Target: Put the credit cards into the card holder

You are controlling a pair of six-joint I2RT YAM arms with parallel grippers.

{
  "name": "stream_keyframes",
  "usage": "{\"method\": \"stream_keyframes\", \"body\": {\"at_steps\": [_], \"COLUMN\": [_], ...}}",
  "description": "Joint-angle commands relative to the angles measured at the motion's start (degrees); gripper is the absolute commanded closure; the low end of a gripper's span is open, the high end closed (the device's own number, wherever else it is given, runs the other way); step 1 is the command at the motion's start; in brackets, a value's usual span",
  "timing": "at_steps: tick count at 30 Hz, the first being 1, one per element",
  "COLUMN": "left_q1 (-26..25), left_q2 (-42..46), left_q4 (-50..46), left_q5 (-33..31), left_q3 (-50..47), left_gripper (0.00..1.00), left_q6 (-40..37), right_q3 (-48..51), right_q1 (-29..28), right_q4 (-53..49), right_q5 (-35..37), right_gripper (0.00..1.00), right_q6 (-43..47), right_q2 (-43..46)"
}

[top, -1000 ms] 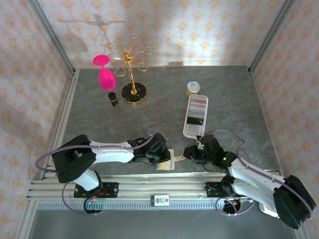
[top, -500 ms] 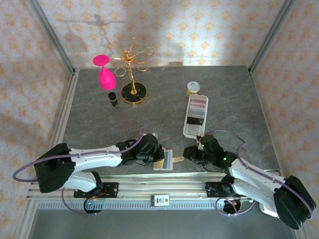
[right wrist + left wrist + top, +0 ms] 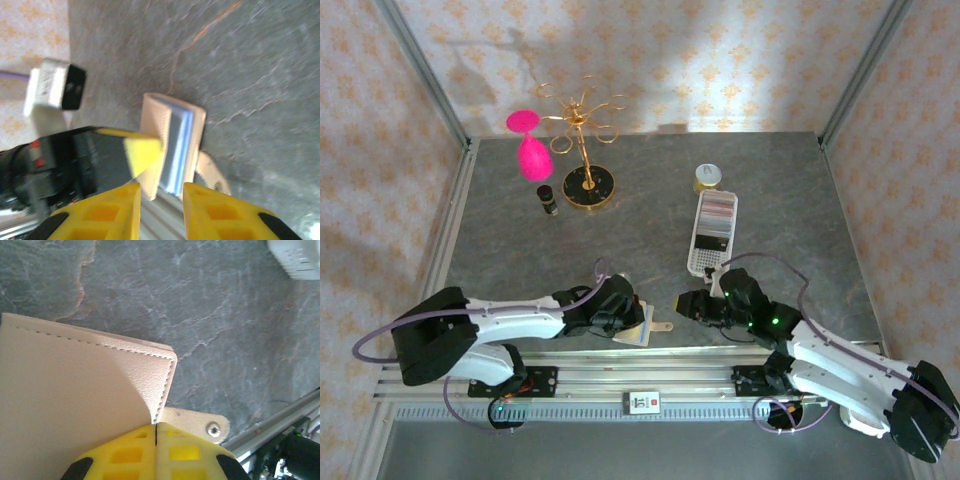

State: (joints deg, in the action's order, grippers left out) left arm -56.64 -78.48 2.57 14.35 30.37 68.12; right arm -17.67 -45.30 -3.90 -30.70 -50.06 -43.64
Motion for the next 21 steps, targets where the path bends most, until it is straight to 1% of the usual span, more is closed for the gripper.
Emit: {"method": "stream_keyframes", "body": {"at_steps": [1,3,5,7,8,12,15,21], "left_q1": [-0.11,-0.12,-0.09,0.1,0.19,0.6,0.88,1.18], "left_q2": [-2.96,-3.44,-3.31,-3.18,-3.11,-1.94,-0.79,-0.1], "left_q4": [1.45,3.01,5.87,8.19,8.94,10.73,12.72,14.36], "left_q5": [-0.32,0.16,0.79,1.7,1.98,2.21,2.57,3.31], "left_q3": [-0.48,-1.55,-3.49,-5.15,-5.69,-7.51,-9.19,-10.63], "left_gripper": [1.0,1.0,1.0,1.0,1.0,1.0,1.0,1.0], "left_q6": [0.53,1.11,2.17,3.02,3.37,4.1,4.74,5.42], "right_q3": [-1.01,-2.3,-3.15,-4.3,-5.2,-9.22,-10.03,-12.89], "right_q1": [-0.84,-0.82,-0.84,-0.8,-0.82,-0.83,-0.76,-0.76], "right_q4": [3.08,3.84,6.72,10.29,12.06,14.98,19.8,21.3], "right_q5": [1.94,3.94,4.37,4.25,3.9,2.75,0.66,-3.54], "right_gripper": [0.7,0.66,0.68,0.76,0.81,1.0,1.0,1.0], "right_q6": [-5.08,-5.72,-6.59,-7.04,-6.98,-5.93,-6.36,-5.06], "right_q2": [0.25,-2.06,-5.32,-9.28,-11.77,-21.82,-28.11,-36.98]}}
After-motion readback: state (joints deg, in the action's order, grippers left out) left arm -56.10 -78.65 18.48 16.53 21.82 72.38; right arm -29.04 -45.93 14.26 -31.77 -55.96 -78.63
